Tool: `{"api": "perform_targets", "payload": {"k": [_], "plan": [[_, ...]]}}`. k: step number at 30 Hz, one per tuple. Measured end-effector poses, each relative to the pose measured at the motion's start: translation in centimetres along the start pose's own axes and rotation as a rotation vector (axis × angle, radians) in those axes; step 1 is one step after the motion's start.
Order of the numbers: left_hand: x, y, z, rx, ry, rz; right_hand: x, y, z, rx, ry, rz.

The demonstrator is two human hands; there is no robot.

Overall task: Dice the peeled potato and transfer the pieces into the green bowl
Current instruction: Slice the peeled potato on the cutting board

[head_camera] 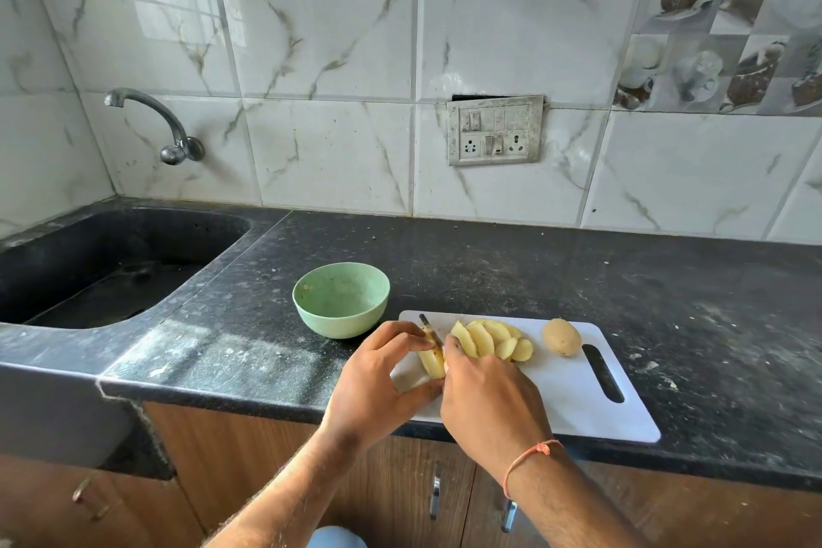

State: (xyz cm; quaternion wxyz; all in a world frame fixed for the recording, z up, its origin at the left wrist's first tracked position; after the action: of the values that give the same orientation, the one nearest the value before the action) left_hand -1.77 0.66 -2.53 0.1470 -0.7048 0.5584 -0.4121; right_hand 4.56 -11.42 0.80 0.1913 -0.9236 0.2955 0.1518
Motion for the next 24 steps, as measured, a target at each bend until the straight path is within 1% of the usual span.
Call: {"api": "perform_targets", "payload": {"k": [7,24], "plan": [[-0.2,0.0,0.0,-0.001,-0.008,-0.012,0.3,-0.4,-1.0,0.06,0.018,-0.008],[-0.6,0.2,0.6,-0.029,-0.039,0.0,-0.3,-0.6,-0.1,-0.017,0.109,-0.038]]}}
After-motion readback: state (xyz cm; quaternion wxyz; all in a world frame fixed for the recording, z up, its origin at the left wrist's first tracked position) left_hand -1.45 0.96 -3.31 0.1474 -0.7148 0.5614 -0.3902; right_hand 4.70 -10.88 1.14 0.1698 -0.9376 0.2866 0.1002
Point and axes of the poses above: each hand's wrist, its own y-axis away from the middle knuckle, its own z-axis out of the palm, x = y × z, the point moved 9 cm from there along -y, towards the middle knuckle, and after that the axes turned 14 degrees about -y, right-handed, at the moved point
